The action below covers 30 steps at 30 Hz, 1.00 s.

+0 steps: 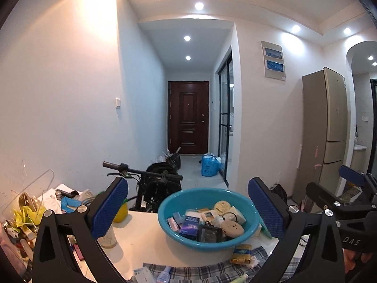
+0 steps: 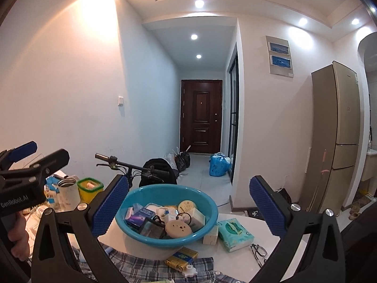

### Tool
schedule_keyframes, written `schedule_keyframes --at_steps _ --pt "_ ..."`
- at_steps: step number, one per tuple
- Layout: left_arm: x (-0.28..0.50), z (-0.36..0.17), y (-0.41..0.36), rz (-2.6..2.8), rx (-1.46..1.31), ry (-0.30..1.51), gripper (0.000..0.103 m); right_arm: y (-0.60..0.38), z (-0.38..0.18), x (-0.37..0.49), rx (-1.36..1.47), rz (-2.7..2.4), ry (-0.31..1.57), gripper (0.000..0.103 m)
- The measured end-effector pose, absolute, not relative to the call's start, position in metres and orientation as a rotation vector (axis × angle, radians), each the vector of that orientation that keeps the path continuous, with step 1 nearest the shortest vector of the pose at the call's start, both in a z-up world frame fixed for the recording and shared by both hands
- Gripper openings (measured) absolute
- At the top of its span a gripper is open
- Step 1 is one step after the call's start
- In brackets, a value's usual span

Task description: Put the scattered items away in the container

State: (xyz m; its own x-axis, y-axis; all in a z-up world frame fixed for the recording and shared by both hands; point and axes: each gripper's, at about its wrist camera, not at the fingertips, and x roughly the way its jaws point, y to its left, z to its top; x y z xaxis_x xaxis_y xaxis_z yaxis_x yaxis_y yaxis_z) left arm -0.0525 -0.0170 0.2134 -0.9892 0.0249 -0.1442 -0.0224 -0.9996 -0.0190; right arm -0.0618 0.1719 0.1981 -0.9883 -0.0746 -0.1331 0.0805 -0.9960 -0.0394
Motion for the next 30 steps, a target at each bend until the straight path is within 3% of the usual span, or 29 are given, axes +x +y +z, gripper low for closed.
schedule_keyframes --at_steps 10,23,28,30 --pt "-0.056 0.168 -0.011 3.014 -0.429 0.021 0.103 0.181 0.154 -0.055 0.368 -3.033 0.06 0.102" --pt "-0.066 0.09 -0.002 2.924 -0.746 -0.044 0.103 0.196 0.084 -0.063 0.69 -2.971 0.012 0.086" --pt "-0.078 0.064 0.009 2.838 -0.886 0.003 0.103 0.205 0.069 -0.07 0.761 -2.967 0.021 0.08" --pt "-0.083 0.053 0.016 2.785 -0.94 0.032 0.103 0.21 0.062 -0.076 0.799 -2.953 0.015 0.073"
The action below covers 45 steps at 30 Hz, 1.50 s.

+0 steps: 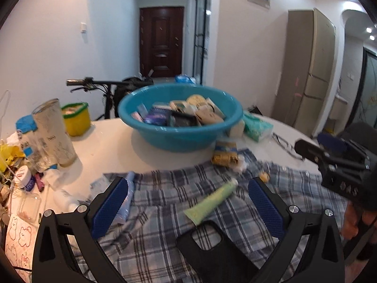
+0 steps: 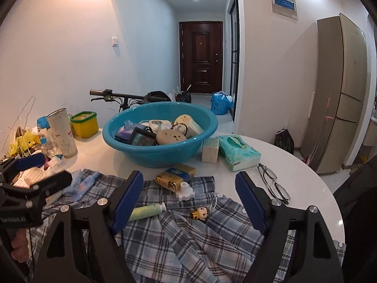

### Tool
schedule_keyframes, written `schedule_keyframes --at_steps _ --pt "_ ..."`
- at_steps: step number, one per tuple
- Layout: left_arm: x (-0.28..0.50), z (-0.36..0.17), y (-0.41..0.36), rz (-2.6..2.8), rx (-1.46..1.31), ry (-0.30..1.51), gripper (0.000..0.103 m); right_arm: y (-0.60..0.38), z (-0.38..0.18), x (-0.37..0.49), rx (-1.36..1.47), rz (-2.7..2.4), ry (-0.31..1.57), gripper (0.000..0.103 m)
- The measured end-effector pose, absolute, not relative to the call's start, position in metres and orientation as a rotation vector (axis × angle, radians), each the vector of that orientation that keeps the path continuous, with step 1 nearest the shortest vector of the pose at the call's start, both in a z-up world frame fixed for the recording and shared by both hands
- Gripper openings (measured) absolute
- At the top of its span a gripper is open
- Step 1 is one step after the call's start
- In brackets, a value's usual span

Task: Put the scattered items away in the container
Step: 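Move the left tool toward the green tube while the right approaches the figurine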

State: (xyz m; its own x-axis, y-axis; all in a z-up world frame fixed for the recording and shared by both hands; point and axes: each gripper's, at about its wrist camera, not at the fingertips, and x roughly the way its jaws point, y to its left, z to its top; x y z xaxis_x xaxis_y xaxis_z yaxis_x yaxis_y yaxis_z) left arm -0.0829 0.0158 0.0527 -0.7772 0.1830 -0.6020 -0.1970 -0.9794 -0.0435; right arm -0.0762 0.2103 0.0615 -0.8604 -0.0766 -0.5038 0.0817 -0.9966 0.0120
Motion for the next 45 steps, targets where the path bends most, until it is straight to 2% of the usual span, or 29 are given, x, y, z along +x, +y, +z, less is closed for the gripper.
schedule_keyframes --at_steps 2,7,9,13,15,16,18,21,26,28,30,35,37,38,39,45 --pt "-0.088 0.042 0.022 2.738 -0.984 0.061 0.103 0.215 0.053 -0.084 0.876 -2.918 -0.004 0.065" --pt "-0.104 0.025 0.034 2.648 -1.065 0.129 0.102 0.225 0.032 -0.094 0.987 -2.847 -0.066 0.053" --pt "-0.11 0.022 0.038 2.623 -1.086 0.155 0.095 0.229 0.026 -0.098 1.021 -2.829 -0.081 0.047" --pt "-0.122 0.015 0.047 2.58 -1.114 0.217 0.091 0.237 0.017 -0.104 1.077 -2.786 -0.125 0.038" --pt "-0.128 0.01 0.05 2.548 -1.136 0.227 0.084 0.239 0.014 -0.107 1.099 -2.77 -0.133 0.032" --pt "-0.132 0.006 0.052 2.521 -1.158 0.22 0.082 0.241 0.014 -0.109 1.105 -2.769 -0.136 0.032" --pt "-0.141 -0.002 0.054 2.473 -1.206 0.183 0.072 0.246 0.014 -0.112 1.117 -2.77 -0.169 0.032" --pt "-0.151 -0.015 0.062 2.404 -1.252 0.154 0.072 0.249 0.013 -0.119 1.135 -2.743 -0.22 0.032" --pt "-0.156 -0.032 0.081 2.343 -1.261 0.325 0.072 0.245 0.003 -0.13 1.204 -2.725 -0.172 0.032" --pt "-0.157 -0.037 0.085 2.332 -1.267 0.371 0.072 0.243 -0.002 -0.134 1.232 -2.716 -0.14 0.037" --pt "-0.159 -0.039 0.087 2.347 -1.262 0.408 0.072 0.244 -0.006 -0.138 1.241 -2.721 -0.133 0.055" --pt "-0.165 -0.045 0.086 2.309 -1.295 0.368 0.071 0.245 -0.019 -0.147 1.291 -2.708 -0.124 0.056" --pt "-0.167 -0.049 0.086 2.306 -1.301 0.379 0.057 0.245 -0.025 -0.15 1.313 -2.698 -0.122 0.056" --pt "-0.169 -0.05 0.087 2.302 -1.306 0.382 0.042 0.244 -0.027 -0.152 1.324 -2.694 -0.119 0.056" --pt "-0.169 -0.051 0.086 2.305 -1.306 0.388 0.038 0.244 -0.03 -0.153 1.332 -2.689 -0.117 0.056" --pt "-0.169 -0.048 0.079 2.316 -1.288 0.36 0.031 0.24 -0.04 -0.159 1.359 -2.666 -0.1 0.056"
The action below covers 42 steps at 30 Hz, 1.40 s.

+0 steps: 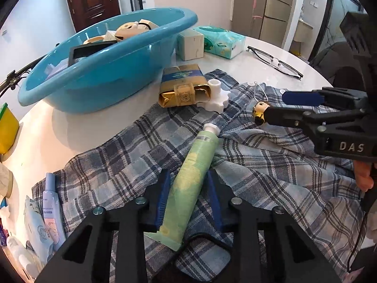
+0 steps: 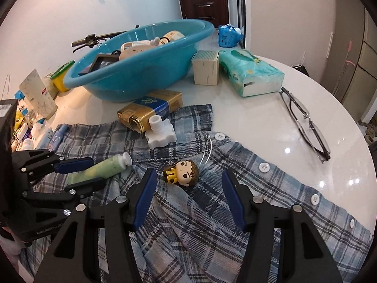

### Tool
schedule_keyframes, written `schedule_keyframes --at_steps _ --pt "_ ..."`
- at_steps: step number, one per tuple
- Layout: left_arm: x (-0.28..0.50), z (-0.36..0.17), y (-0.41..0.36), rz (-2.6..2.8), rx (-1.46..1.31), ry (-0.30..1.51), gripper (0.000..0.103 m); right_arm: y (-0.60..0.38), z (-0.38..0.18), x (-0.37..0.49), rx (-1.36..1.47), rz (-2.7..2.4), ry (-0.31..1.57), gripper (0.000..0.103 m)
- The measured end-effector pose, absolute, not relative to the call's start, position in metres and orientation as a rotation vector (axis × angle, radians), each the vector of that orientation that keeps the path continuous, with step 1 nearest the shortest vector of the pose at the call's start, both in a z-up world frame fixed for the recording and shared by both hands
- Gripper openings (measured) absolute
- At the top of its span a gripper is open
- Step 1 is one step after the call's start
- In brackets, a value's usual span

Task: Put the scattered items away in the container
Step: 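Move the left tool toward the green tube while the right approaches the figurine, then close the left gripper on the green tube while the right grips the figurine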

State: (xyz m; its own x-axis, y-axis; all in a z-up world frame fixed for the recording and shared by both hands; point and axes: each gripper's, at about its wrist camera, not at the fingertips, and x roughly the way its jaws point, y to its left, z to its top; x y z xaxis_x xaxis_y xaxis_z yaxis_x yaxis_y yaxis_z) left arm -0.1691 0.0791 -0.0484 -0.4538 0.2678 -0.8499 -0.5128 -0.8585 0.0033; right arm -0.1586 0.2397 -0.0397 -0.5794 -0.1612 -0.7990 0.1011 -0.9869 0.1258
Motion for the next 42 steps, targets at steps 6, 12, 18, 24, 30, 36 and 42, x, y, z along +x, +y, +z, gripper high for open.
schedule_keyframes --at_steps 6,12,18,24,30,36,42 --pt "-0.171 -0.043 0.066 2.354 -1.312 0.341 0.025 0.236 -0.043 -0.159 1.354 -2.655 -0.079 0.05" --pt "-0.17 -0.045 0.065 2.336 -1.322 0.333 0.026 0.229 -0.049 -0.166 1.366 -2.642 -0.019 0.044" --pt "-0.177 -0.054 0.069 2.297 -1.359 0.323 0.033 0.227 -0.055 -0.171 1.376 -2.627 -0.009 0.044" --pt "-0.18 -0.053 0.062 2.298 -1.373 0.255 0.026 0.232 -0.058 -0.173 1.362 -2.627 -0.04 0.035" --pt "-0.174 -0.046 0.053 2.398 -1.342 0.24 0.024 0.233 -0.052 -0.167 1.331 -2.653 -0.003 0.035" --pt "-0.169 -0.032 0.043 2.465 -1.281 0.185 0.024 0.232 -0.035 -0.159 1.283 -2.691 0.018 0.035" --pt "-0.159 -0.014 0.027 2.568 -1.225 0.081 0.024 0.225 -0.013 -0.146 1.216 -2.701 0.007 0.035"
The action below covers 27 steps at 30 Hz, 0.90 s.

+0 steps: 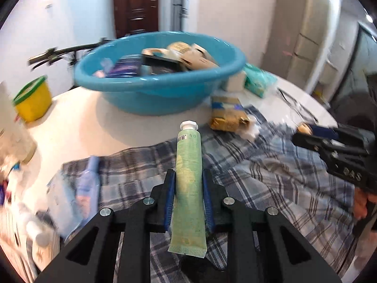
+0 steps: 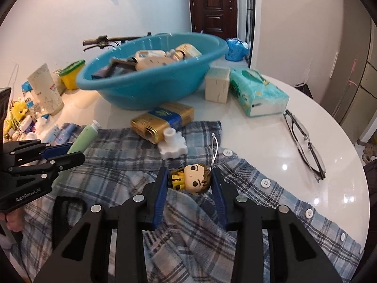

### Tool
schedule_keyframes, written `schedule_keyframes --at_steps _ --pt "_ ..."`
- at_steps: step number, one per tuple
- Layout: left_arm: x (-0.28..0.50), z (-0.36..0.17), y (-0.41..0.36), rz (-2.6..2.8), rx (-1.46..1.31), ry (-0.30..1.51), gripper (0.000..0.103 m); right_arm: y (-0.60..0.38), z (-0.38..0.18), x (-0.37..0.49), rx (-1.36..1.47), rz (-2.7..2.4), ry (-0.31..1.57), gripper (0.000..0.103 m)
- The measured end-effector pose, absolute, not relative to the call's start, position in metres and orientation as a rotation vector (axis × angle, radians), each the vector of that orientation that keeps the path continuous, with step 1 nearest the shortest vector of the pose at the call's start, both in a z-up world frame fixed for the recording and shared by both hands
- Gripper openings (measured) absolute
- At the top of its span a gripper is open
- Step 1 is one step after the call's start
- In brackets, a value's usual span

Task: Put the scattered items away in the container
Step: 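Close the left gripper on the green tube while the right grips the figurine, then lift the green tube and figurine up over the turquoise basin with both grippers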

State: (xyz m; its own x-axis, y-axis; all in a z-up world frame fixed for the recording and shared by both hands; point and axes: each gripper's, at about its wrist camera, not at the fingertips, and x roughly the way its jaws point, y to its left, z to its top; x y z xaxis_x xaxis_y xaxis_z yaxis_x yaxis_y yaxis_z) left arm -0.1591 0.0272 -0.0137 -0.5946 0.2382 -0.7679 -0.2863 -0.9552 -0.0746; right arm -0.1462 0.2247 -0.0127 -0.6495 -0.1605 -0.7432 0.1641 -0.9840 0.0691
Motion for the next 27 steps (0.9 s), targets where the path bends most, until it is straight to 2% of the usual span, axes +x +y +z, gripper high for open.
schedule_keyframes --at_steps 15,27 --pt "-0.134 0.048 -0.004 2.763 -0.984 -0.032 0.024 0.184 0.052 -0.124 0.966 -2.729 0.011 0.035" --pt "-0.125 0.09 -0.015 2.866 -0.854 -0.013 0.024 0.159 0.084 -0.12 0.827 -2.74 -0.027 0.035"
